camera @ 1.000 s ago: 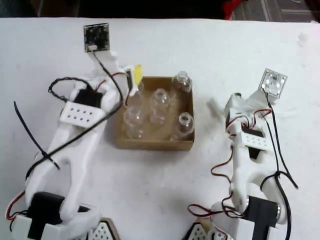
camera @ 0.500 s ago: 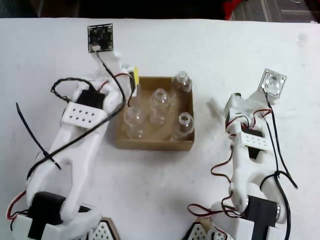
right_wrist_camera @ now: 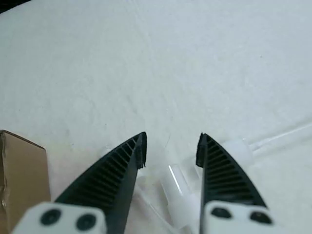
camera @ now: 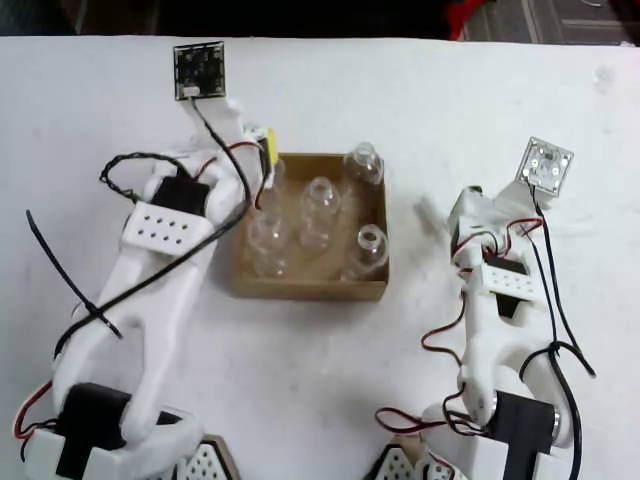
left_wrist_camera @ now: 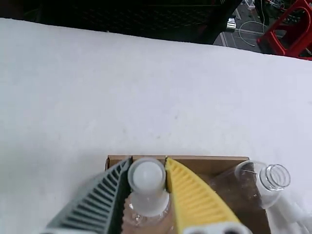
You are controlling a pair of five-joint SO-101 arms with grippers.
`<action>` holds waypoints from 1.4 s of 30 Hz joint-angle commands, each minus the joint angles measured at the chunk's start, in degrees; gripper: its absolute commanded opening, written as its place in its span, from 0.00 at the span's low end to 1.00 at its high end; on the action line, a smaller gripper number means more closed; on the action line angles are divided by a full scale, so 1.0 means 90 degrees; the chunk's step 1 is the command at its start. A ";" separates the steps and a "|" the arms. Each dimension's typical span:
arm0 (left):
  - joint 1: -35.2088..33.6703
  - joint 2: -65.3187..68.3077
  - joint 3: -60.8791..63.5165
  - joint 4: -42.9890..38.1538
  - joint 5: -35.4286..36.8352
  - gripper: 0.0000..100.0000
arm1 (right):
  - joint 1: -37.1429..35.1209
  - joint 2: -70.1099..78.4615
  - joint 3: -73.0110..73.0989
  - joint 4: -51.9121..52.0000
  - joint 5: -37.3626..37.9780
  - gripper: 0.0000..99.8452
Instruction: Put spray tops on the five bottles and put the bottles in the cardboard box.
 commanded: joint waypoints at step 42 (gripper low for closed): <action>0.0230 -0.0151 0.1162 -0.1895 -0.1866 0.02 | -0.0073 -0.0005 -0.0049 -0.0151 0.0088 0.15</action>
